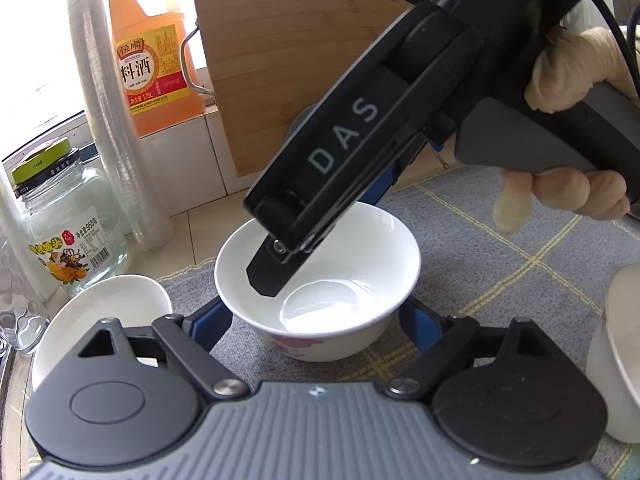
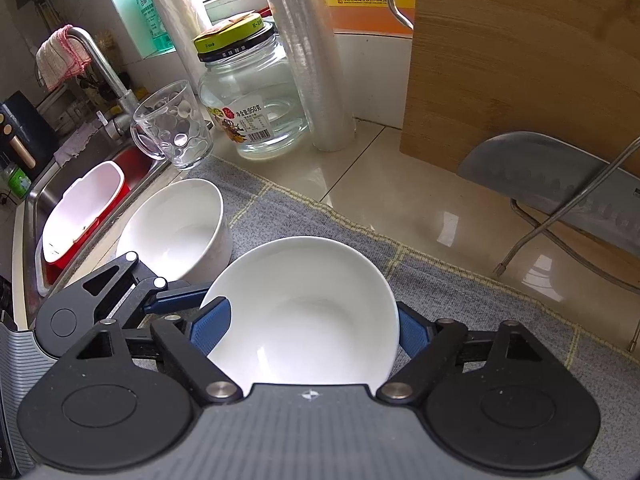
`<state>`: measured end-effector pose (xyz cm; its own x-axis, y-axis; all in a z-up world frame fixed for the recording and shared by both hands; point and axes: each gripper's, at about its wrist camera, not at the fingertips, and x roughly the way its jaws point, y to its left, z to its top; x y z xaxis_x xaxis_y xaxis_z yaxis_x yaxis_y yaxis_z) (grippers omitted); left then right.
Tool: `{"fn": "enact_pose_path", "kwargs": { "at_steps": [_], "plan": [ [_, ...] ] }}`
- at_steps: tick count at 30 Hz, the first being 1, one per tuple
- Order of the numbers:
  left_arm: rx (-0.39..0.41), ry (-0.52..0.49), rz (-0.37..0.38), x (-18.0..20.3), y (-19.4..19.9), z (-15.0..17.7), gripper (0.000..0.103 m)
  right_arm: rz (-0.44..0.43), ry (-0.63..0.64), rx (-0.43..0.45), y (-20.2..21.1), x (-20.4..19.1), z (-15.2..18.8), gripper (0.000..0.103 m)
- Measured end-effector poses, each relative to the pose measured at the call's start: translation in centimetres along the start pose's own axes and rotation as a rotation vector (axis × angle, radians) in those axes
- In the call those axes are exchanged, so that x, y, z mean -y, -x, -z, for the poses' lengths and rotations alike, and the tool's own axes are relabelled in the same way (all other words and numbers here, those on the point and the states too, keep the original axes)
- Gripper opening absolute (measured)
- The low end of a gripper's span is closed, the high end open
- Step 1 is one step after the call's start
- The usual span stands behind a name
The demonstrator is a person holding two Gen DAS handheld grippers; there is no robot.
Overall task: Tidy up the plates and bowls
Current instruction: 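Carry the white bowl with the right gripper toward the plate stack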
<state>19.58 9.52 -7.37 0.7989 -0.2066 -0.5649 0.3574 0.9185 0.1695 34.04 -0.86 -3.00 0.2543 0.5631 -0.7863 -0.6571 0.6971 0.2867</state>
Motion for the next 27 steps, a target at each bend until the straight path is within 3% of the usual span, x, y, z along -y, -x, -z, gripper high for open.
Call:
{"fn": "enact_pose_path", "kwargs": {
  "at_steps": [14,27],
  "plan": [
    [-0.019,-0.015,0.012,-0.1,0.6,-0.3,0.09,0.006,-0.009,-0.014,0.3,-0.7,0.0,0.09],
    [-0.015,-0.049,0.03,0.7,4.2,-1.5,0.09,-0.004,-0.009,0.008,3.3,-2.4,0.9,0.09]
  ]
}}
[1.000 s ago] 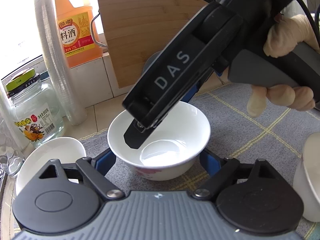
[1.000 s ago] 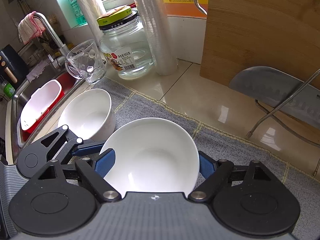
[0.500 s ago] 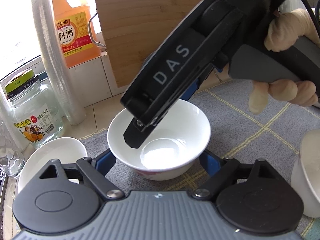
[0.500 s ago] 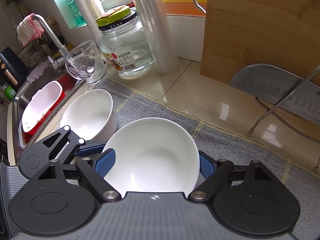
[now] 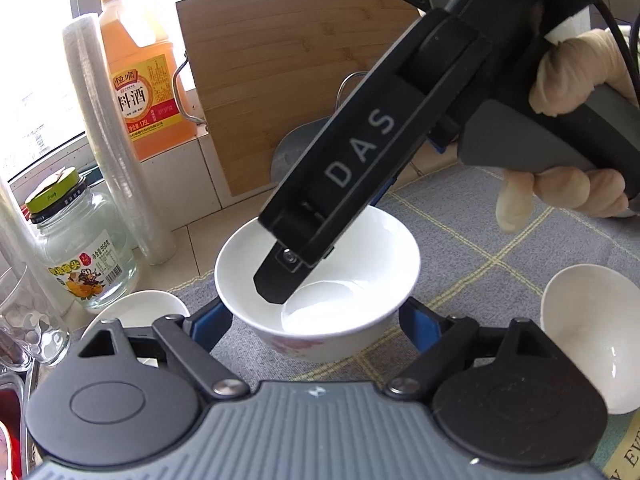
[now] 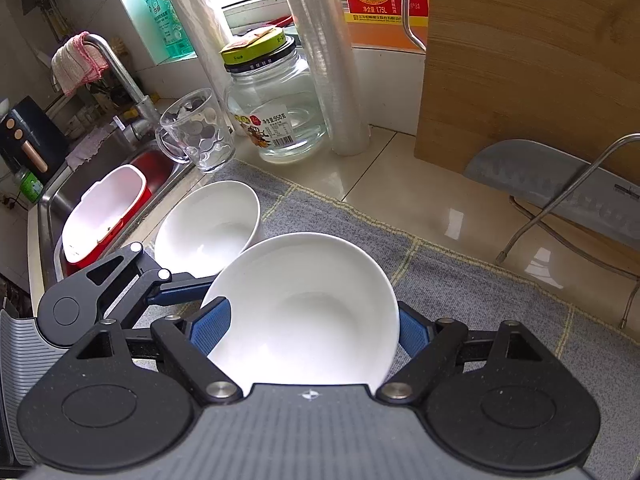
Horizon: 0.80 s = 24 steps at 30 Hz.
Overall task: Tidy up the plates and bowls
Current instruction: 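Carry the white bowl with the right gripper toward the plate stack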
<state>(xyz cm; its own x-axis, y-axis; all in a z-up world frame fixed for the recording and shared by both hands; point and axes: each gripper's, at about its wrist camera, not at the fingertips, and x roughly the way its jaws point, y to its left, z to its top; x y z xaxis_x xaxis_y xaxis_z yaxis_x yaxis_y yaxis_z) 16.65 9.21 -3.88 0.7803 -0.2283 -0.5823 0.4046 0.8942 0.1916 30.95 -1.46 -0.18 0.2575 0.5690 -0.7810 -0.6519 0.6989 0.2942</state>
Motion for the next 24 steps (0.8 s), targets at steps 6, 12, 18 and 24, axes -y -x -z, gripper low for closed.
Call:
{"fn": "enact_pose_path", "kwargs": {
  "at_steps": [6,12,18,24],
  "plan": [
    [0.007,-0.012,0.021,0.9,2.0,-0.4,0.09,0.0,-0.004,0.009,1.9,-0.8,1.1,0.09],
    [0.014,-0.012,0.04,2.1,3.9,-0.3,0.09,0.001,-0.007,0.017,3.8,-1.8,2.7,0.09],
    [0.001,-0.026,0.053,3.4,5.6,-0.1,0.09,0.001,-0.013,0.017,5.2,-2.8,4.4,0.09],
    [0.001,-0.02,0.055,4.9,7.2,0.1,0.09,-0.012,-0.024,0.024,6.5,-3.3,6.0,0.09]
  ]
}}
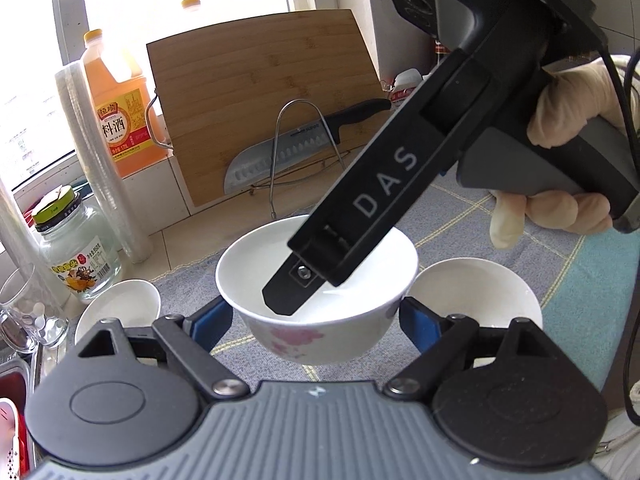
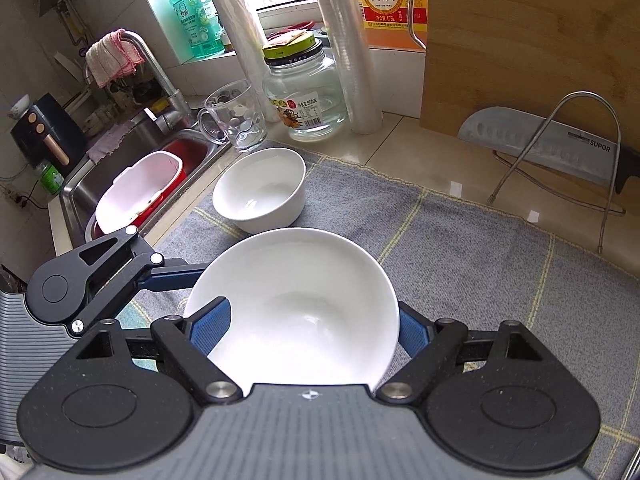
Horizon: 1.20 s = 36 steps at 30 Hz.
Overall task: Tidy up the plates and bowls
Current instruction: 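Carry the white bowl with the right gripper toward the plate stack, then lower the held bowl with the right gripper onto the plate stack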
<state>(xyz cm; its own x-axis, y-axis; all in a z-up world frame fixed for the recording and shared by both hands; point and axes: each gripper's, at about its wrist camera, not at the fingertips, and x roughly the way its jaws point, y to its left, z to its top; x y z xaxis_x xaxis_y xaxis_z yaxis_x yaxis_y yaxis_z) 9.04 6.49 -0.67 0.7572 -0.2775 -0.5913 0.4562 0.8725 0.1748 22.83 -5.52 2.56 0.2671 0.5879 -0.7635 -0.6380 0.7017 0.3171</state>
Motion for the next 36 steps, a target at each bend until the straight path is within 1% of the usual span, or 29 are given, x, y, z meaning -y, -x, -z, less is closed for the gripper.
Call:
{"fn": "enact_pose_path", "kwargs": {
  "at_steps": [7,20,27,36],
  "plan": [
    [0.0,0.002,0.006,1.7,0.8,-0.2,0.09,-0.008,0.0,0.003,1.7,0.0,1.4,0.09],
    [0.0,-0.02,0.066,4.8,1.1,-0.5,0.09,0.022,-0.037,-0.02,4.3,1.0,4.3,0.09],
    [-0.016,-0.03,0.104,6.0,0.6,-0.3,0.09,0.042,-0.059,-0.021,5.5,1.7,5.8,0.09],
    [-0.051,-0.029,0.149,6.8,-0.8,0.4,0.09,0.061,-0.101,-0.026,5.8,2.6,7.3,0.09]
  ]
}}
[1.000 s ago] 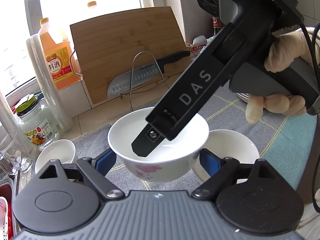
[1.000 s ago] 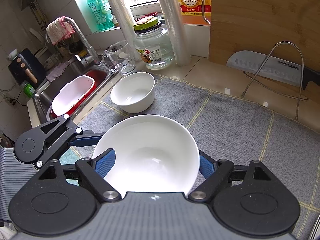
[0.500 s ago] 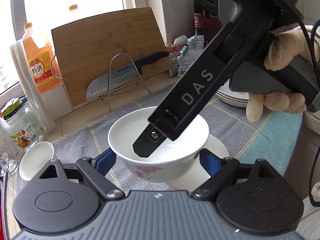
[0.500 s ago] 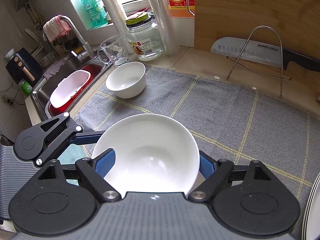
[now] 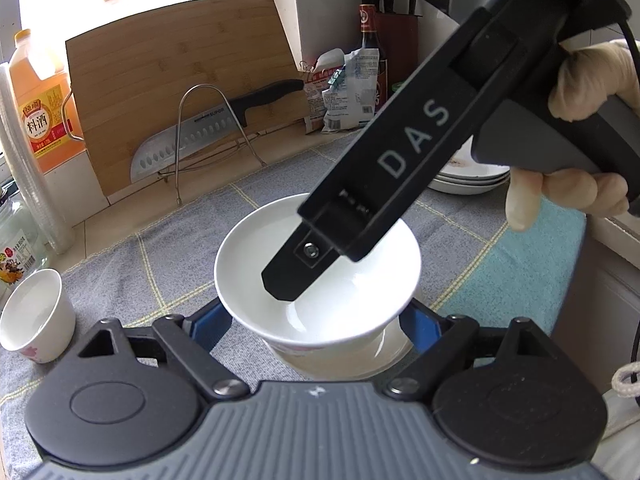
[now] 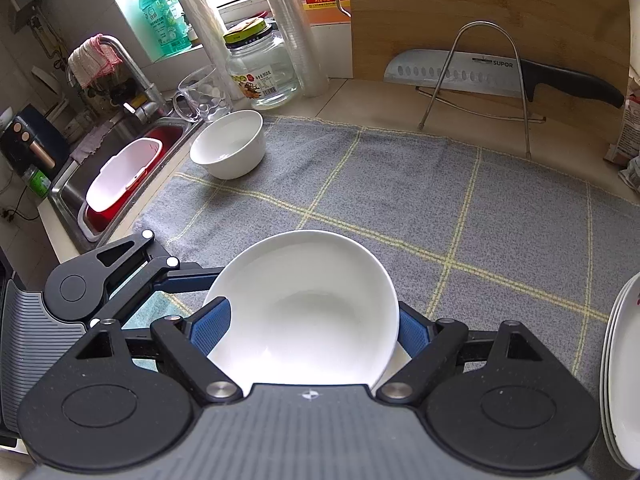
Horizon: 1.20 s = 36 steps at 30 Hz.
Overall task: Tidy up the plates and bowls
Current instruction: 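Lower the held bowl with the right gripper onto the plate stack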
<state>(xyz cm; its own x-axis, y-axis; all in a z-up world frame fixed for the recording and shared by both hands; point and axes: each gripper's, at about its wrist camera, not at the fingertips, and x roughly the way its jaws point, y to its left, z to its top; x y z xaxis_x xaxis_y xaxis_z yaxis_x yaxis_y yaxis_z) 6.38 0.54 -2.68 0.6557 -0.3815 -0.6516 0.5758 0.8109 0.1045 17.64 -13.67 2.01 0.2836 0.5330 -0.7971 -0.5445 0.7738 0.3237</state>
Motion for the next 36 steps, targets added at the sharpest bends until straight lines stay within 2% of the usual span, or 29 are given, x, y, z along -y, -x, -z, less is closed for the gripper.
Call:
{"fn": "enact_pose_path", "kwargs": {
  "at_steps": [12,36],
  "plan": [
    [-0.035,0.0,0.035,0.4,-1.2,0.2,0.09,0.019,-0.022,-0.023,-0.4,0.6,0.8,0.09],
    [-0.044,0.044,0.081,-0.4,-1.7,0.2,0.091,0.018,-0.031,-0.018,-0.9,1.0,1.2,0.09]
  ]
}}
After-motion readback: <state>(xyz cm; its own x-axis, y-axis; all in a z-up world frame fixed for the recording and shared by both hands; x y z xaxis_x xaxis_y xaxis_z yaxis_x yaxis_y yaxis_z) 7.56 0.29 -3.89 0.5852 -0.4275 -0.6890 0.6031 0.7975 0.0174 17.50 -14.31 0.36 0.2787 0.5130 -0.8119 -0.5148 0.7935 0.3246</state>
